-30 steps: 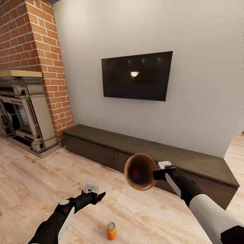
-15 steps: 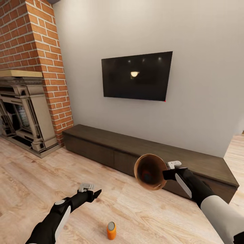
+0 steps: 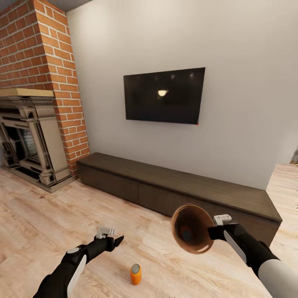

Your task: Put the three can of soda from the living room inside the tash can in the kitchen.

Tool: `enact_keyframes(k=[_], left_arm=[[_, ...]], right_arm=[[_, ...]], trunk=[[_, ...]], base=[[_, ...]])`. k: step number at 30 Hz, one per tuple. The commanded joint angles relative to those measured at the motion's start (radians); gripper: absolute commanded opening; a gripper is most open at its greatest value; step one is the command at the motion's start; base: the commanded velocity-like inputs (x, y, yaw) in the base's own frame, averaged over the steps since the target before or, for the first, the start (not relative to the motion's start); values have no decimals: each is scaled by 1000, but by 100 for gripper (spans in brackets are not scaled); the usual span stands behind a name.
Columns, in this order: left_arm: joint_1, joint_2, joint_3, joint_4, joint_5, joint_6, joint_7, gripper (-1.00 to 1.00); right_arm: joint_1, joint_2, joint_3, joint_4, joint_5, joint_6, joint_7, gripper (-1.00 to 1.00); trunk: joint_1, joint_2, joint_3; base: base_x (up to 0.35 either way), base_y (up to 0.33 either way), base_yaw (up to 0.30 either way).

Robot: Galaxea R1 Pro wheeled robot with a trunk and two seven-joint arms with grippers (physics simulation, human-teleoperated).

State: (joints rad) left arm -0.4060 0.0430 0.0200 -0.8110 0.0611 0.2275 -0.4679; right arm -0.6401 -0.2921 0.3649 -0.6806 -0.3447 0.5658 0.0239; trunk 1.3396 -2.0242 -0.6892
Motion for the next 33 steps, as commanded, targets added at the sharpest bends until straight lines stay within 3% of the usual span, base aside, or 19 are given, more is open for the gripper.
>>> enact_keyframes(k=[1, 13, 18, 25, 33], left_arm=[[0, 0, 0, 3, 0, 0, 0, 100], [0, 0, 0, 6, 2, 1, 0, 100], [0, 0, 0, 13, -1, 1, 0, 100], [-1, 0, -1, 107, 0, 0, 0, 100], [-1, 0, -4, 119, -1, 0, 0, 100]], right_arm=[[4, 0, -3, -7, -3, -1, 4, -100], [9, -1, -4, -6, -7, -19, 5, -100], [10, -1, -4, -7, -8, -22, 5, -100], [10, -1, -5, -6, -8, -24, 5, -100], [11, -1, -5, -6, -8, -25, 4, -100]], trunk=[[0, 0, 2], [0, 0, 19], [0, 0, 26], [0, 0, 36], [0, 0, 48]], base=[[-313, 0, -88], [-184, 0, -129], [113, 78, -144], [217, 175, -144], [187, 126, -144]])
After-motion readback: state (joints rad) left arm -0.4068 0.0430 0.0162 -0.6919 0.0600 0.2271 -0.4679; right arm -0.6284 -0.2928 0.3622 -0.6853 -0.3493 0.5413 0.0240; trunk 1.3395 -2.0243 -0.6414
